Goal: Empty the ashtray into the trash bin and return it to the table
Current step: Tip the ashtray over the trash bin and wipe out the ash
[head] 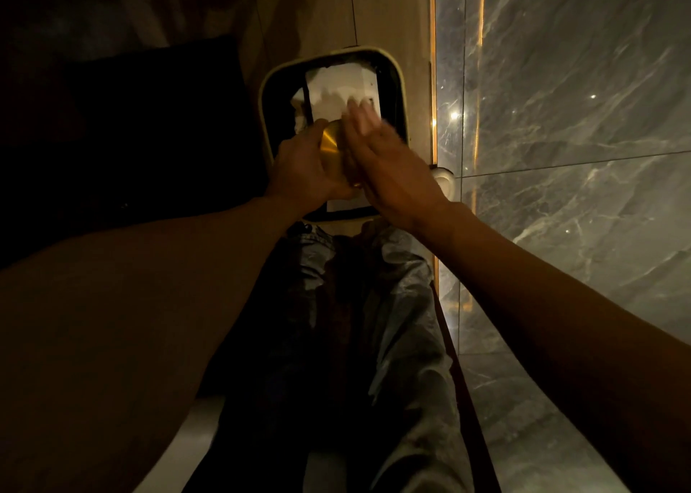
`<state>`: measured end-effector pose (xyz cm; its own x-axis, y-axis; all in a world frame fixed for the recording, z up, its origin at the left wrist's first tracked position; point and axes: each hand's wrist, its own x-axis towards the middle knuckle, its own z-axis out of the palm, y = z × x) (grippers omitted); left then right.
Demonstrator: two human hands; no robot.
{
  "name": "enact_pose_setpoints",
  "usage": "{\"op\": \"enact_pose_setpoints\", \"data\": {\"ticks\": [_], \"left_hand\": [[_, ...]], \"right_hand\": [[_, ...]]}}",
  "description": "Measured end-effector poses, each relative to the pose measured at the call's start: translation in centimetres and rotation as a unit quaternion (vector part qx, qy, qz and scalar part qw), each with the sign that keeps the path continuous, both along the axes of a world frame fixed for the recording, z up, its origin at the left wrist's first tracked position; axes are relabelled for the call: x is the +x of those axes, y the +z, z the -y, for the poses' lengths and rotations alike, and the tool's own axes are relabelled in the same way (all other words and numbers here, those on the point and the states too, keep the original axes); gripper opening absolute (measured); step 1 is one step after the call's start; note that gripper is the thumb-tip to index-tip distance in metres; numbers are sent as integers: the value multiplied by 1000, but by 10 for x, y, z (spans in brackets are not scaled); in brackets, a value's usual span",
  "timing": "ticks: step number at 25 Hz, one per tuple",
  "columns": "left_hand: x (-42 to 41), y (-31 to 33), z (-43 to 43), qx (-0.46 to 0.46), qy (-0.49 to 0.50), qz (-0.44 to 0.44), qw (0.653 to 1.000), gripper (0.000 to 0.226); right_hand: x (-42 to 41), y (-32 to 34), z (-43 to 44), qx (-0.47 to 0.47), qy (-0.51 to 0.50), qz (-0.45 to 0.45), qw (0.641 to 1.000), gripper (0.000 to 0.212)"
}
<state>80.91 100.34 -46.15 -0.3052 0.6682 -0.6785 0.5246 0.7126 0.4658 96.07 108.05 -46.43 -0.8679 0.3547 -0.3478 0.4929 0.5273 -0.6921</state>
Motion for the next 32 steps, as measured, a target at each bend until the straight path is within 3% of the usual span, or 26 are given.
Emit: {"op": "enact_pose_setpoints", "data": {"ticks": [2, 6, 10, 14, 18, 23, 24, 28, 32], "left_hand": [[0, -1, 1, -8, -16, -2, 1000, 96], [4, 2, 4, 9, 5, 12, 1000, 89], [14, 6, 4, 11, 10, 19, 1000, 92], [15, 7, 3, 32, 14, 20, 999, 85], [13, 7, 2, 2, -20, 8, 1000, 95], [13, 11, -4, 0, -15, 7, 1000, 81], [13, 11, -9, -8, -15, 11, 1000, 81], [9, 11, -14, -22, -29, 22, 999, 82], [4, 10, -16, -6, -9, 5, 1000, 85]], "right_hand": [[6, -7, 2, -41, 73, 60, 995, 56], [0, 0, 0, 13, -15, 6, 1000, 59], [8, -5, 5, -36, 63, 68, 995, 58], [4, 3, 2, 31, -32, 9, 999, 59], [11, -5, 2, -61, 83, 102, 989, 61], [-13, 18, -7, 51, -84, -46, 994, 56], [-13, 14, -5, 51, -87, -46, 994, 55], [-3, -4, 1, -28, 50, 49, 997, 59], [-11, 5, -5, 13, -41, -12, 999, 61]]}}
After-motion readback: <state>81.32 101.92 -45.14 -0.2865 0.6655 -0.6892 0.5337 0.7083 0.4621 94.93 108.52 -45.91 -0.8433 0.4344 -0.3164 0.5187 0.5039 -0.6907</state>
